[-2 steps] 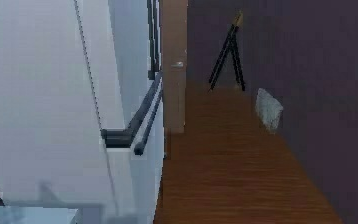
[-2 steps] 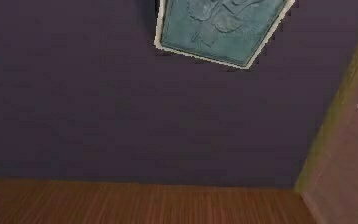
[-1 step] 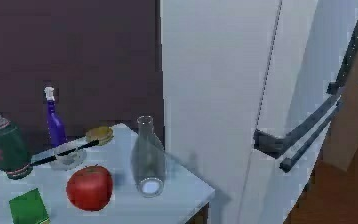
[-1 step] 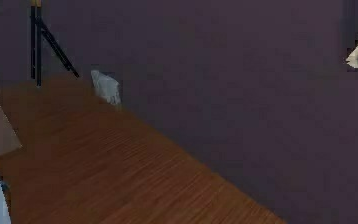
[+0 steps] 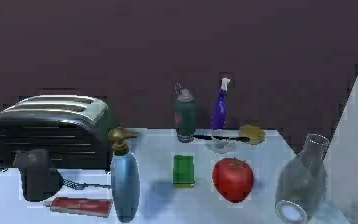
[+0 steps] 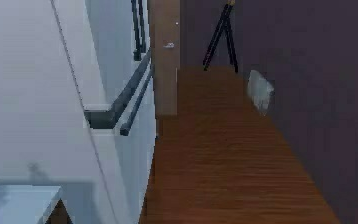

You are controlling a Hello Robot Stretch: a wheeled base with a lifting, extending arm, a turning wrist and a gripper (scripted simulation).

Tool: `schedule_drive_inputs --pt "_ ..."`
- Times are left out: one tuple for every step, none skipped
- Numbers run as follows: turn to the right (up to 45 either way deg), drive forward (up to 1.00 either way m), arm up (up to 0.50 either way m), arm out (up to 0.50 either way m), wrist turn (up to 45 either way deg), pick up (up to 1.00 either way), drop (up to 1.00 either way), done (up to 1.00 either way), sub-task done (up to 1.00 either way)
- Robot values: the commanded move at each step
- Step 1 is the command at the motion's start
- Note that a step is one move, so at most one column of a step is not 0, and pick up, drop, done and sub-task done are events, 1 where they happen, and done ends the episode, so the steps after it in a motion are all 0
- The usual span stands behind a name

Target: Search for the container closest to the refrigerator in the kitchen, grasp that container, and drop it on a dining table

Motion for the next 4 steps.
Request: schedule_drive_inputs --pt "-45.0 0.00 0.00 0.00 0.0 0.00 0.00 0.00 0.00" --pt "-30.0 0.00 0.00 0.00 0.0 0.00 0.00 0.00 0.00" --pt "0.0 0.00 0.50 0.00 0.0 0.00 0.00 0.00 0.00" --pt "0.0 0.00 0.38 0.00 0.0 0.00 0.00 0.00 0.00"
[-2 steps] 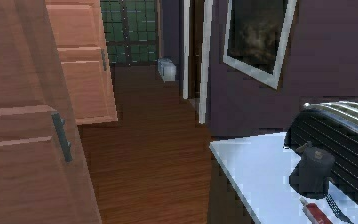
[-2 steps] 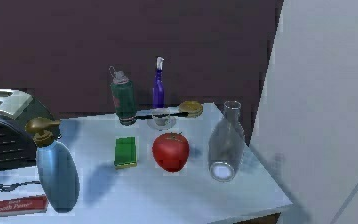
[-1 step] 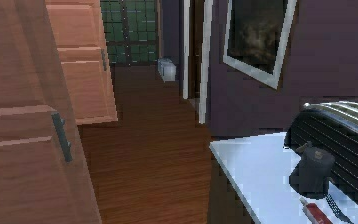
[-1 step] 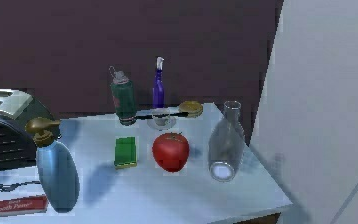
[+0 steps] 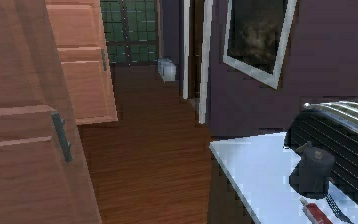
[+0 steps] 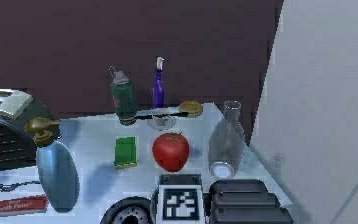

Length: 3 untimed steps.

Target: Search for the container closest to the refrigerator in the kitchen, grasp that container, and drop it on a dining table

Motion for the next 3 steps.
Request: schedule_drive_inputs --pt "0.0 0.00 0.00 0.50 0.0 0.00 0.00 0.00 0.00" --pt "0.0 0.00 0.00 0.00 45.0 0.00 0.00 0.00 0.00" --pt "0.0 0.00 0.00 0.00 45.0 0.00 0.00 0.00 0.00"
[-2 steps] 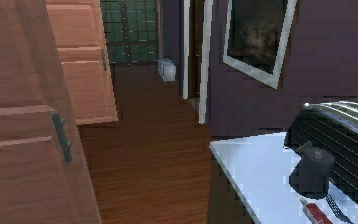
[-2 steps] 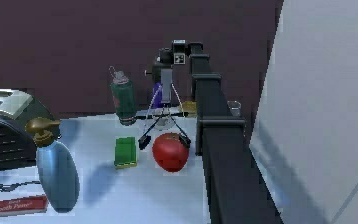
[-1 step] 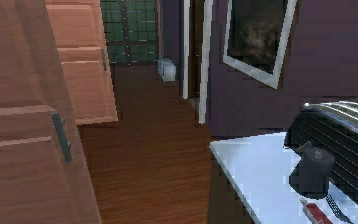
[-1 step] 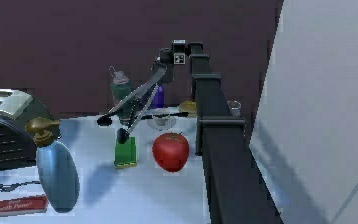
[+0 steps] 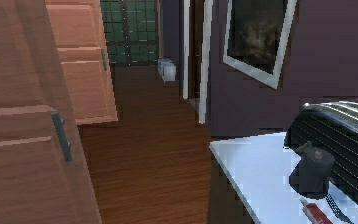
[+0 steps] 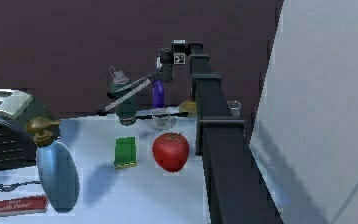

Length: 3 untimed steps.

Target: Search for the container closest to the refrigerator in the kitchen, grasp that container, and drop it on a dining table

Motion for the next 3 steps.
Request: schedule_drive_inputs --pt "0.0 0.00 0.00 0.00 45.0 0.00 0.00 0.00 0.00" --pt "0.0 0.00 0.00 0.00 24.0 0.00 0.00 0.00 0.00" --pt "0.0 0.00 0.00 0.00 0.0 1.00 0.00 0.00 0.00"
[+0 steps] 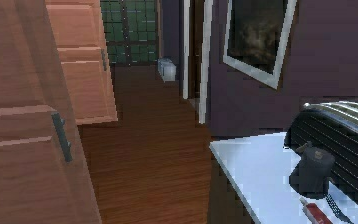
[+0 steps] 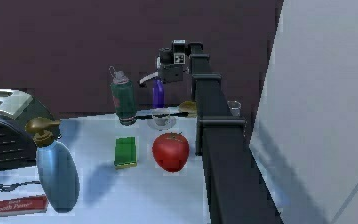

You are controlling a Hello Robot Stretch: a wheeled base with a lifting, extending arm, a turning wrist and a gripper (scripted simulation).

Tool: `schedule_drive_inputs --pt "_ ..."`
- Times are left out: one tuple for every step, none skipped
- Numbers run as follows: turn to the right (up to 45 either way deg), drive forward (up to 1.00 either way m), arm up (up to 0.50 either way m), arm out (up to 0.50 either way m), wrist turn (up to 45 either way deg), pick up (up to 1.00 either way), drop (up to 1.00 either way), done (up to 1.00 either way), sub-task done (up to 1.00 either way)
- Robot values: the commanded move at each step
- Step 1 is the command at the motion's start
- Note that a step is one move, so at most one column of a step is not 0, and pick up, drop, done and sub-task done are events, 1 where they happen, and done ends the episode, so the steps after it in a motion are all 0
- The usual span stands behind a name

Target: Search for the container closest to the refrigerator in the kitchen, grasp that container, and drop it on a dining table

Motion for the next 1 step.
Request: schedule_drive_inputs --pt "0.0 0.00 0.00 0.00 -45.0 0.00 0.00 0.00 0.00"
